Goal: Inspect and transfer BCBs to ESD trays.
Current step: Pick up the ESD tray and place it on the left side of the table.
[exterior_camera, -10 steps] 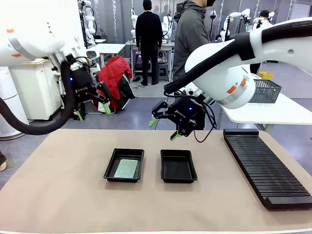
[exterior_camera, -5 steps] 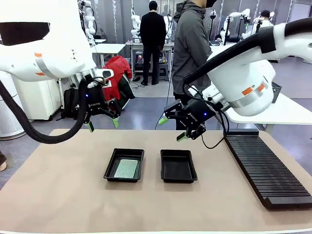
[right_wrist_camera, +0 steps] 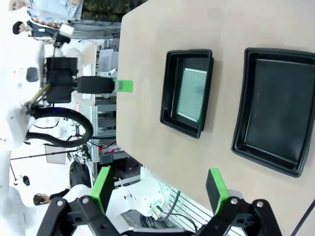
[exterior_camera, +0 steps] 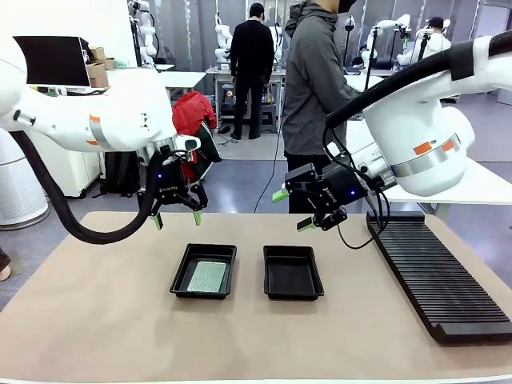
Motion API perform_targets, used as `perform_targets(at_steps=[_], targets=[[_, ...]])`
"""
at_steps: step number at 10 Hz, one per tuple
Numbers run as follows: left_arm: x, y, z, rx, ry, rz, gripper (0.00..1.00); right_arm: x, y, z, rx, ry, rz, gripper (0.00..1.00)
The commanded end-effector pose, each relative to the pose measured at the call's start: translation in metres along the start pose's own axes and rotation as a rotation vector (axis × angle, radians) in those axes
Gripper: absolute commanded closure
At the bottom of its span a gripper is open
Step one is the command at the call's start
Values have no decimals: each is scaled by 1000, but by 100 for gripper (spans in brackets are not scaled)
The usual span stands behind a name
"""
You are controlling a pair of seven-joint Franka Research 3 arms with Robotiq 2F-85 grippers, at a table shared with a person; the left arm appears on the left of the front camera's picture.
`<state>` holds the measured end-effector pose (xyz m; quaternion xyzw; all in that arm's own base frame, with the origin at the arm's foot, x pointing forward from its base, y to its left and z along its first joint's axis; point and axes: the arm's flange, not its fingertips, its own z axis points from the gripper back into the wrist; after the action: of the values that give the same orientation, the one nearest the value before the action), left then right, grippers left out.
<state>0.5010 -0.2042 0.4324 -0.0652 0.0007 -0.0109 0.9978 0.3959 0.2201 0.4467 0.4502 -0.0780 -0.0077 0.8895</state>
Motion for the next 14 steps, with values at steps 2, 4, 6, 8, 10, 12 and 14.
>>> perform_targets(at_steps=[2, 4, 6, 8, 10, 12, 14], targets=[[16, -3, -23, 69, -9, 17, 0, -2, 5, -3, -17, -3, -1, 0], [21, -1, -41, 87, -13, 15, 0, -2, 5, -3, -17, -3, -1, 0], [22, -1, -62, 74, 5, -9, 0, -2, 5, -3, -17, -3, -1, 0], [23, -1, -77, 66, -1, -11, 0, -2, 5, -3, -17, -3, -1, 0], [22, -1, -89, 60, -27, -37, 0, -2, 5, -3, -17, -3, -1, 0], [22, 3, -98, 54, -34, -47, 0, -2, 5, -3, -17, -3, -1, 0], [20, 11, -108, 53, -22, -89, 0, -2, 5, -3, -17, -3, -1, 0]])
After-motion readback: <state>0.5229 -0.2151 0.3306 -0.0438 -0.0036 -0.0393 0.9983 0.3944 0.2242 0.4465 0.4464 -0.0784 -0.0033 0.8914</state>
